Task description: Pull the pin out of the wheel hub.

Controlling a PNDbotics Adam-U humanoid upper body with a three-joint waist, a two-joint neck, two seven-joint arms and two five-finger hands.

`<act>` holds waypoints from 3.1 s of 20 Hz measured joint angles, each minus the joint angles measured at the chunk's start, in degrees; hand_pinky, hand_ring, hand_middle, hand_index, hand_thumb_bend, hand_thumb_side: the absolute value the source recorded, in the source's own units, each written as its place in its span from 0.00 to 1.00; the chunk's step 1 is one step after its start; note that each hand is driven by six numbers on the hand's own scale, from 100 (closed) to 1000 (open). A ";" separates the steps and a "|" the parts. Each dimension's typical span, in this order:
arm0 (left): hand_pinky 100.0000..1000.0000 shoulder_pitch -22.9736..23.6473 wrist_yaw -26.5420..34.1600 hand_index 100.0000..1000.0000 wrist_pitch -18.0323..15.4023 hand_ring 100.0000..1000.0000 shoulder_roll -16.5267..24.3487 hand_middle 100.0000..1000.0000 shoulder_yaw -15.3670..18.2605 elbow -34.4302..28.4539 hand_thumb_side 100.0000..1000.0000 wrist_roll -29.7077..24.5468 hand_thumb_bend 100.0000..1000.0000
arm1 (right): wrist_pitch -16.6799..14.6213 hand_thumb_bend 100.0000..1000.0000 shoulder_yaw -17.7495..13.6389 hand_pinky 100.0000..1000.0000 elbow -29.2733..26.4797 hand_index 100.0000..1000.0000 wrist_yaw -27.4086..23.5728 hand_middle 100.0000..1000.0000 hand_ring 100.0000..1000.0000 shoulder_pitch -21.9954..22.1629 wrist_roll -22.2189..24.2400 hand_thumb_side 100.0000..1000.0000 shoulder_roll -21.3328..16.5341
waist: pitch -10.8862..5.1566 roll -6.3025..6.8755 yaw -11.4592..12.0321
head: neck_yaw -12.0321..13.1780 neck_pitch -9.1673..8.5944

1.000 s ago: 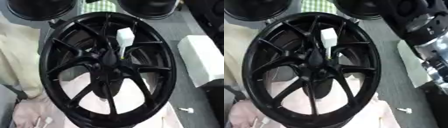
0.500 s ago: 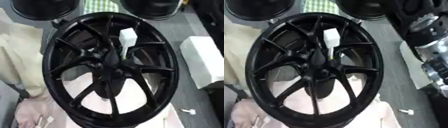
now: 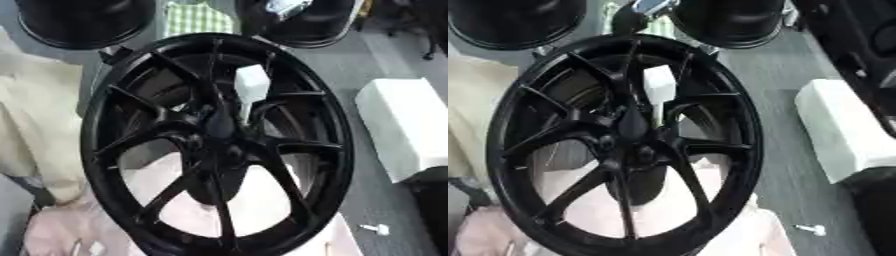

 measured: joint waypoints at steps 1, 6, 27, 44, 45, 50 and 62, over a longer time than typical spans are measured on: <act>0.74 0.00 0.00 0.72 0.00 0.62 0.00 0.54 0.00 0.00 0.53 0.00 0.64 | 0.16 0.54 0.00 0.89 -0.47 0.85 -0.38 0.82 0.87 0.00 0.16 0.47 -0.32 | 0.00 0.00 0.00 | -0.04 0.00; 0.74 0.22 -0.03 0.72 -0.14 0.62 0.03 0.54 0.08 0.00 0.53 0.16 0.64 | 0.48 0.53 -0.31 0.88 -3.01 0.85 -0.78 0.80 0.86 3.56 0.48 0.46 -3.17 | 0.30 -0.22 -0.33 | 0.95 0.00; 0.75 0.20 -0.05 0.72 0.11 0.61 0.03 0.54 -0.02 -0.01 0.53 -0.19 0.64 | 2.57 0.49 -0.79 0.86 -7.44 0.85 3.90 0.77 0.83 8.34 0.72 0.35 -6.78 | 0.76 -0.04 0.40 | 0.43 -0.01; 0.75 0.14 -0.07 0.72 0.35 0.62 0.03 0.54 -0.37 -0.01 0.53 -0.51 0.64 | 2.94 0.49 4.46 0.86 -5.45 0.85 3.63 0.77 0.83 9.25 1.49 0.36 -5.72 | 1.00 -0.08 1.05 | 1.38 -0.29; 0.75 0.14 -0.07 0.72 0.34 0.62 0.03 0.54 -0.37 -0.01 0.53 -0.54 0.64 | 3.02 0.49 4.58 0.86 -5.49 0.85 3.55 0.77 0.83 9.38 1.53 0.36 -5.72 | 1.01 -0.09 1.06 | 1.47 -0.29; 0.75 0.13 -0.08 0.72 0.33 0.62 0.03 0.54 -0.38 -0.01 0.53 -0.74 0.64 | 3.92 0.46 4.51 0.85 -5.51 0.84 3.69 0.76 0.82 9.53 1.62 0.34 -5.72 | 1.04 -0.09 1.06 | 1.67 -0.29; 0.75 0.02 -0.19 0.72 0.30 0.62 0.03 0.55 -0.42 -0.01 0.53 -0.86 0.64 | 8.39 0.44 4.68 0.82 -2.41 0.82 10.85 0.71 0.78 10.90 -3.65 0.32 -4.03 | 1.90 0.11 1.09 | 1.65 -0.28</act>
